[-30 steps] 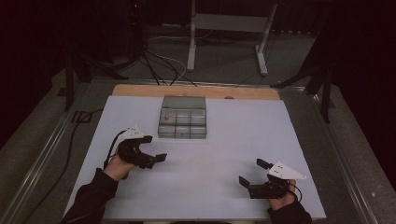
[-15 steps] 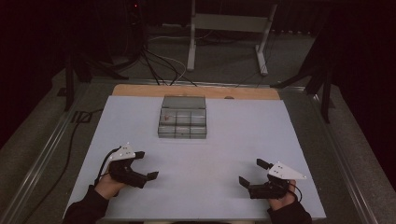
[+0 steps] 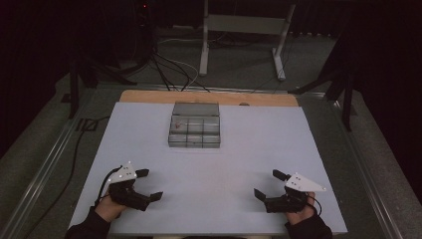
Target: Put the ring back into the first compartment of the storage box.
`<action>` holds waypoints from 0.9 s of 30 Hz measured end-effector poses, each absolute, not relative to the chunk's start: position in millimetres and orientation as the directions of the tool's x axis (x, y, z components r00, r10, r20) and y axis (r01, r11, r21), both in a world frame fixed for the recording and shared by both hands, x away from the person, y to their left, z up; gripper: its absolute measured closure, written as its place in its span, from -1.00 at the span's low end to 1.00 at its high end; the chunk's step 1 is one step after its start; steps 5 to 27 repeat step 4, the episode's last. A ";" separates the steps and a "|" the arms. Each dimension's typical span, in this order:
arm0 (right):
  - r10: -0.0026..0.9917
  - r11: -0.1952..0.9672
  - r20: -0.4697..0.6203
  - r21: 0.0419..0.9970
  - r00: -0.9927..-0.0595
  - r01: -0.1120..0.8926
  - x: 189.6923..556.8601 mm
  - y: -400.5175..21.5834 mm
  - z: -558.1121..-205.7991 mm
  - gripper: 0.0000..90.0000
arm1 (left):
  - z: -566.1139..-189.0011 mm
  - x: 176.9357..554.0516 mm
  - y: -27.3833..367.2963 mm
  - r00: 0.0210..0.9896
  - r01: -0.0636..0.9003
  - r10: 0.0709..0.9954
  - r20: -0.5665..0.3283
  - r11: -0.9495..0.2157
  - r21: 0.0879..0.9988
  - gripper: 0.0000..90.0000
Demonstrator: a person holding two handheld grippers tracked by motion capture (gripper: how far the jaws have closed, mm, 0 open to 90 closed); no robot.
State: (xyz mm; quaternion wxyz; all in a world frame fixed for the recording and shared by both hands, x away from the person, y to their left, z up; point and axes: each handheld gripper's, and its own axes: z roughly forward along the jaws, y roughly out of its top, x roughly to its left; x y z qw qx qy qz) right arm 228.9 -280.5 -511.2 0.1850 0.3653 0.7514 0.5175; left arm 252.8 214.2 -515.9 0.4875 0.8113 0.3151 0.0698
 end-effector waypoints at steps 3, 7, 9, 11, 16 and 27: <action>0.742 0.198 0.097 0.914 -0.664 0.355 228.4 -280.4 -510.6 -1.00 | -517.2 253.8 214.0 0.795 0.449 0.570 -0.208 -0.323 0.833 -0.99; 0.742 0.198 0.097 0.914 -0.664 0.355 228.4 -280.4 -510.6 -1.00 | -517.2 253.8 214.0 0.795 0.449 0.570 -0.208 -0.323 0.833 -0.99; 0.742 0.198 0.097 0.914 -0.664 0.355 228.4 -280.4 -510.6 -1.00 | -517.2 253.8 214.0 0.795 0.449 0.570 -0.208 -0.323 0.833 -0.99; 0.742 0.198 0.097 0.914 -0.664 0.355 228.4 -280.4 -510.6 -1.00 | -517.2 253.8 214.0 0.795 0.449 0.570 -0.208 -0.323 0.833 -0.99; 0.742 0.198 0.097 0.914 -0.664 0.355 228.4 -280.4 -510.6 -1.00 | -517.2 253.8 214.0 0.795 0.449 0.570 -0.208 -0.323 0.833 -0.99; 0.742 0.198 0.097 0.914 -0.664 0.355 228.4 -280.4 -510.6 -1.00 | -517.2 253.8 214.0 0.795 0.449 0.570 -0.208 -0.323 0.833 -0.99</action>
